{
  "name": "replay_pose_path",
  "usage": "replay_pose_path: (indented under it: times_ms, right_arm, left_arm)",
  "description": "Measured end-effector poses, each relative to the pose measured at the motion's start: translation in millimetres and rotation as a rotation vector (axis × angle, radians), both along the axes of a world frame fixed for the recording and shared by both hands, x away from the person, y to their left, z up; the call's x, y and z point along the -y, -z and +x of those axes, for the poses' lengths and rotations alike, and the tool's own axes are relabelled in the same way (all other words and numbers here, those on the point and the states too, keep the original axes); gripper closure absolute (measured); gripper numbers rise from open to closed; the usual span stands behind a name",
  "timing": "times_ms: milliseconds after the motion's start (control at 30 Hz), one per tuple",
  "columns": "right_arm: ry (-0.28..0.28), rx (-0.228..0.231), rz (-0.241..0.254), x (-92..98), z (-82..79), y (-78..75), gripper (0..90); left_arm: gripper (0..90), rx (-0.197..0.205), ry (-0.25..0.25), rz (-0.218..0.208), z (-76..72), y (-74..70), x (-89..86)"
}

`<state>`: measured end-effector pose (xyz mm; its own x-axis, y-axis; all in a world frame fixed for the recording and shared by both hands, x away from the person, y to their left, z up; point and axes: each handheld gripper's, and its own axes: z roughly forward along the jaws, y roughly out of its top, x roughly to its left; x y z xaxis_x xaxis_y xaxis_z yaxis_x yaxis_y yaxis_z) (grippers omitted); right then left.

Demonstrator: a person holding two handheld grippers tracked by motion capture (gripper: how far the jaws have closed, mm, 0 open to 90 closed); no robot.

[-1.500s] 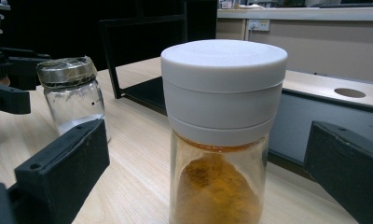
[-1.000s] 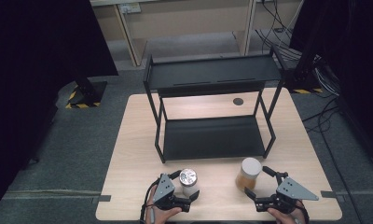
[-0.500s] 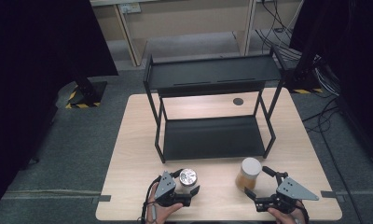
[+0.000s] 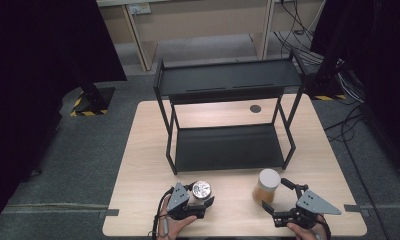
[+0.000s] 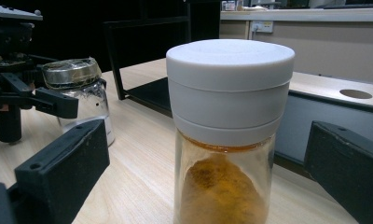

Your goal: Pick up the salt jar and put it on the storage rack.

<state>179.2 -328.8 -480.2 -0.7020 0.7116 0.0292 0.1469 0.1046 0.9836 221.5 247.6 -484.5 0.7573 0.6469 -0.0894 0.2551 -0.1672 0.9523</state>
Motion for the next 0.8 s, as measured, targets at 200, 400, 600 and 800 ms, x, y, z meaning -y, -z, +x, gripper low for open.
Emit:
replay_pose_path:
  times_ms: [200,400,600,800]
  right_arm:
    - [0.001,0.000,0.001,0.4,0.1,0.2,0.3]
    - [0.000,-0.002,0.000,0.1,0.2,0.3,0.3]
    - [0.001,0.000,0.001,0.4,0.0,0.2,0.3]
    - [0.004,-0.002,0.003,0.5,-0.3,0.3,0.3]
  left_arm:
    - [30.2,-0.001,0.014,0.000,3.3,0.2,-0.3]
    - [30.5,0.007,0.004,-0.002,0.8,1.4,1.3]
    - [30.7,0.008,0.006,-0.002,-0.6,1.1,1.8]
    - [30.8,0.015,0.014,-0.009,-2.9,-3.2,1.1]
